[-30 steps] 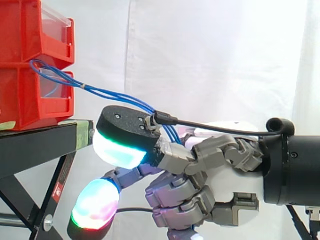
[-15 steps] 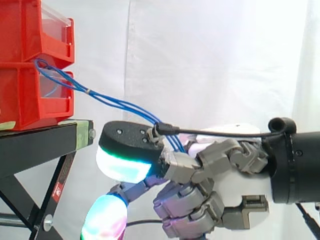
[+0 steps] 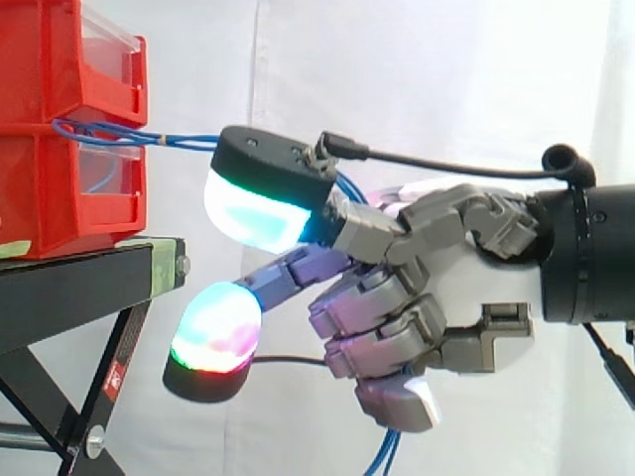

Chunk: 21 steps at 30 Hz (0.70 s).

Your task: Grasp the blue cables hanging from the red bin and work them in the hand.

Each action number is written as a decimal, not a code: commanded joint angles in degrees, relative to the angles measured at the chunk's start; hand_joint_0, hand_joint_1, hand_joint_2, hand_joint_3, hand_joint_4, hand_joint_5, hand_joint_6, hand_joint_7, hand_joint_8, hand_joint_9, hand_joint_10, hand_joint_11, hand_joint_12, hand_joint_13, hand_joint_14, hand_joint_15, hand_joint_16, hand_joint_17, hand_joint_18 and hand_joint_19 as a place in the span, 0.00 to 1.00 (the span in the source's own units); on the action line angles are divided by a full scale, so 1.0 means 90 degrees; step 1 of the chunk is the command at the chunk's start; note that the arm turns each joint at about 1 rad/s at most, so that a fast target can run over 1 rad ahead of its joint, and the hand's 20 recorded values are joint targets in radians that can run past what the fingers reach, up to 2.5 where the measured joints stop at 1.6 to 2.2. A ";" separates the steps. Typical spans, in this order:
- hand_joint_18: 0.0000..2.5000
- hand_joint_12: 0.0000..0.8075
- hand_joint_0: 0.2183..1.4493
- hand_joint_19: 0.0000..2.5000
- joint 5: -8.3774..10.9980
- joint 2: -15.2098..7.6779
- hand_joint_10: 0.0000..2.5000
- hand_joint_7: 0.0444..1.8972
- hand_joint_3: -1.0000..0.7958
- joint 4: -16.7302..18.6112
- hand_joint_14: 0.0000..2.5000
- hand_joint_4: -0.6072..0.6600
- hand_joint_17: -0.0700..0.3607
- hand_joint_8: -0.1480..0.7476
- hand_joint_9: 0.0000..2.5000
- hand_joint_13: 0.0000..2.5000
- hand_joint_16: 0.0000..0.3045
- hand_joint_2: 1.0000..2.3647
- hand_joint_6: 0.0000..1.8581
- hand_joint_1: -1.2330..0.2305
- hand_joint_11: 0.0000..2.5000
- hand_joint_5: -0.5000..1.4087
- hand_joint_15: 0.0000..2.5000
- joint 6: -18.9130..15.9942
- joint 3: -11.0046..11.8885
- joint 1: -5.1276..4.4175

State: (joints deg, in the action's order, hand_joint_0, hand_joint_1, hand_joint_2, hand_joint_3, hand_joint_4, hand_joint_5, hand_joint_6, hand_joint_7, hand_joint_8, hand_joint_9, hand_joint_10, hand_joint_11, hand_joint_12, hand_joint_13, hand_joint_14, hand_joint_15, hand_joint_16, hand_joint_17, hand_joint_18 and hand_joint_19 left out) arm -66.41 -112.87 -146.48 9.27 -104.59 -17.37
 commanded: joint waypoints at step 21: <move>1.00 0.90 0.46 0.29 0.0045 0.0246 1.00 0.60 0.00 -0.0345 1.00 0.57 0.53 0.81 0.77 0.83 0.70 0.00 0.34 0.46 1.00 0.25 0.83 -0.0014 0.0000 0.0319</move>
State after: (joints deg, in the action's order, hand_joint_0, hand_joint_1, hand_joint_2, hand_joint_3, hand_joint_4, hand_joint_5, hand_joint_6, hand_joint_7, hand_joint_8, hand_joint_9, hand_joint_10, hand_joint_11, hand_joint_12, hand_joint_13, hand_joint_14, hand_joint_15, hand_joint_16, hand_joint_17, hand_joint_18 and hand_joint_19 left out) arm -66.04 -111.18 -149.51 8.96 -104.60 -14.87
